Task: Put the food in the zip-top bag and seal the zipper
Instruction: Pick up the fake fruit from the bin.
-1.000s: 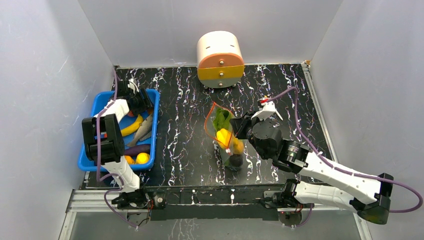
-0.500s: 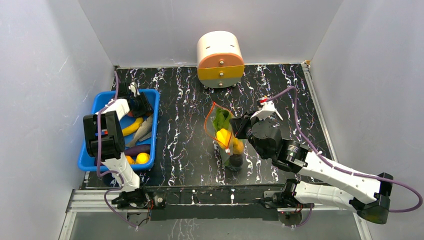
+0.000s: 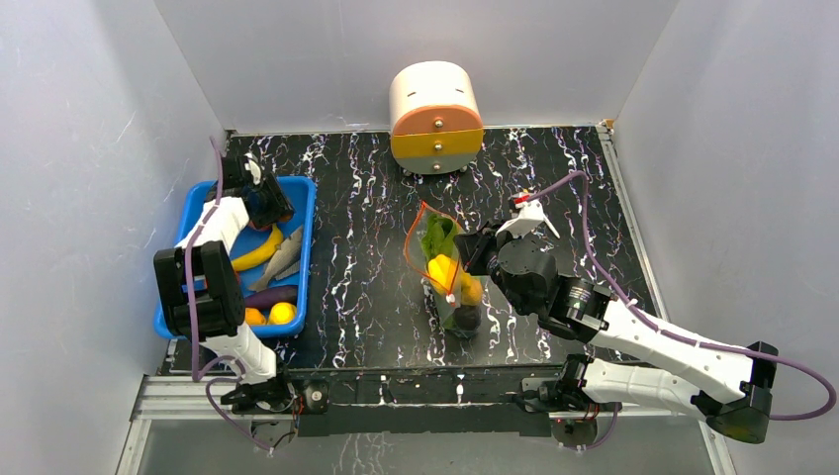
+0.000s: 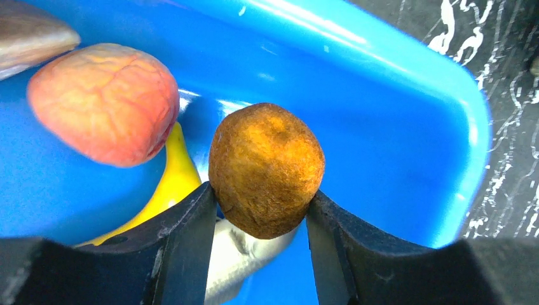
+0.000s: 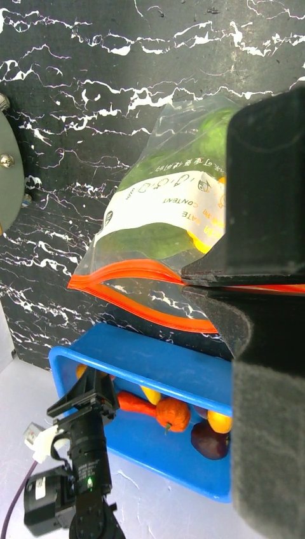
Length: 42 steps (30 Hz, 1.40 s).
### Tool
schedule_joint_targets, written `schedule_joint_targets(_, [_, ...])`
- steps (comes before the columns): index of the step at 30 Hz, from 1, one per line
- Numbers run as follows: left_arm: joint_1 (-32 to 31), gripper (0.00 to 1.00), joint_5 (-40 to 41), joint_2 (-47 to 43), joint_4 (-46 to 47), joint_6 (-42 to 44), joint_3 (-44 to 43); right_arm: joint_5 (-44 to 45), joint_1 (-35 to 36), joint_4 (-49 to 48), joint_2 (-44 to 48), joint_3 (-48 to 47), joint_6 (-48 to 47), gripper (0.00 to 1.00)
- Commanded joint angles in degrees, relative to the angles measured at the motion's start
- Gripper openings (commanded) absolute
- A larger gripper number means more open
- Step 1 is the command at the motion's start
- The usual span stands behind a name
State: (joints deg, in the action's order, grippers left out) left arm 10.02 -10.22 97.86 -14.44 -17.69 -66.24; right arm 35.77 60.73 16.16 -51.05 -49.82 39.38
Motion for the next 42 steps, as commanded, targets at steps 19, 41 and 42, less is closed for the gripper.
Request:
schedule_joint_targets(19, [-1.40,0.32,-23.76,-26.00,-8.93,-6.21,2.51,0.33,0.15,-1.35,-0.36,-3.19,2.04,0.00])
schedule_joint_targets(41, [-25.25,0.32,-34.45,-32.76,-3.89,-17.64,1.72,-0.45,0.13,-3.46,-2.19,-3.67,4.03,0.00])
schedule_joint_targets(42, [-26.34,0.32,-34.83,-33.24,-2.61,-18.76,2.41,-0.52,0.12,-3.55,-2.21,-3.62,4.12,0.00])
